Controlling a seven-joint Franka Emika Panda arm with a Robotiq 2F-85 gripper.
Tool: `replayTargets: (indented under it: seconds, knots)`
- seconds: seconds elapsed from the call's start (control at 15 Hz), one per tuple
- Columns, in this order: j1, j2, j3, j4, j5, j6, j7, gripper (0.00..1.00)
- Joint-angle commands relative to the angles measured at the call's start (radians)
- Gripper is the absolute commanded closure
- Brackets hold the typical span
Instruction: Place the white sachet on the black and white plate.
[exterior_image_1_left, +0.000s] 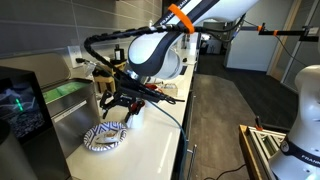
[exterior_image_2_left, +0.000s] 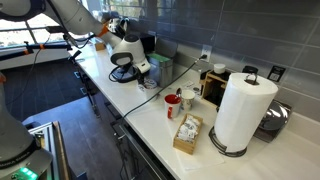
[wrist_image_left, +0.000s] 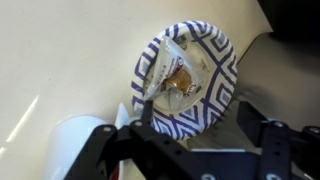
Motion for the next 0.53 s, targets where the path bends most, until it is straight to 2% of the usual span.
replayTargets:
  seconds: [0.0,0.2,0.47]
  knots:
    - [-0.001,-0.142,-0.015,-0.159,-0.070,-0.058,-0.006,0.00]
    - [-0.025,-0.261,0.017,-0.279,-0.068,-0.113,-0.168,0.00]
    - [-0.022,-0.444,0.016,-0.460,-0.066,-0.149,-0.381,0.00]
